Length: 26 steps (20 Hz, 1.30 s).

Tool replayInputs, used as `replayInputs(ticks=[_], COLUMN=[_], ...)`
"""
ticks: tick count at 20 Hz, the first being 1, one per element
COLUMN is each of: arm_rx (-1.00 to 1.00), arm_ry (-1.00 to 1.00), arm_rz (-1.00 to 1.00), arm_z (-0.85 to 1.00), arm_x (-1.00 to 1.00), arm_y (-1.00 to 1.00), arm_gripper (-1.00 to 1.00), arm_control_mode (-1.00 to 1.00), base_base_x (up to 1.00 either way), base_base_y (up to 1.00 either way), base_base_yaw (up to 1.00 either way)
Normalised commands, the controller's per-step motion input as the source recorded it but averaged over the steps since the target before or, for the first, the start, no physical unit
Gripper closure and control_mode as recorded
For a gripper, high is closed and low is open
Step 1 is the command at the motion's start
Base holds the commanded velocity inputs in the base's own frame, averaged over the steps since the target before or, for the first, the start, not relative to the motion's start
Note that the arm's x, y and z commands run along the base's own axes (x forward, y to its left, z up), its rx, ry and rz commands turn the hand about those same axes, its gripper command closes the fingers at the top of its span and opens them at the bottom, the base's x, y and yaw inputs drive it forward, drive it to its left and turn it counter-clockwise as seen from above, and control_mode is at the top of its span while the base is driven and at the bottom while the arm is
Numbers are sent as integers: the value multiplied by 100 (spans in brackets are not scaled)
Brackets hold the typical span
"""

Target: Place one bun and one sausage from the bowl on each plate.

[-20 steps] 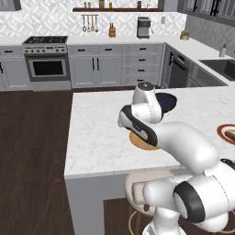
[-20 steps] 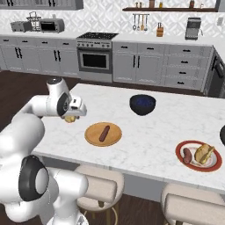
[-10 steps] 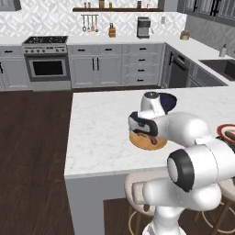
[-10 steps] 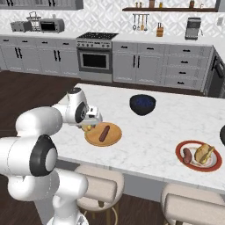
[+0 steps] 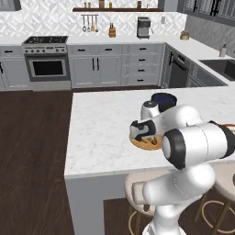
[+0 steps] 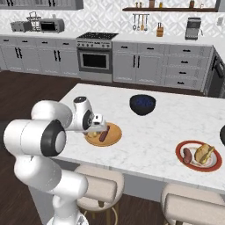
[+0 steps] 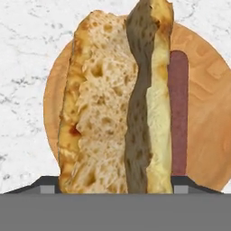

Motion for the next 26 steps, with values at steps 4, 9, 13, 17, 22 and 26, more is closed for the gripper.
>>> replayInputs(ticks=[4, 9, 13, 17, 22, 26], arm_rx=[0, 4, 1, 0, 0, 3], arm_ry=[0, -1, -13, -51, -62, -62], arm_rz=[-5, -10, -9, -3, -1, 0], arm_z=[-2, 51, 87, 100, 100, 100], arm_x=[18, 16, -13, -98, -100, -100], arm_y=[-34, 8, 6, 0, 0, 0], arm_gripper=[-100, -100, -100, -100, -100, -100], arm_control_mode=[-100, -100, -100, -100, -100, -100], base_base_x=[0, 0, 0, 0, 0, 0], base_base_y=[0, 0, 0, 0, 0, 0], base_base_yaw=[0, 0, 0, 0, 0, 0])
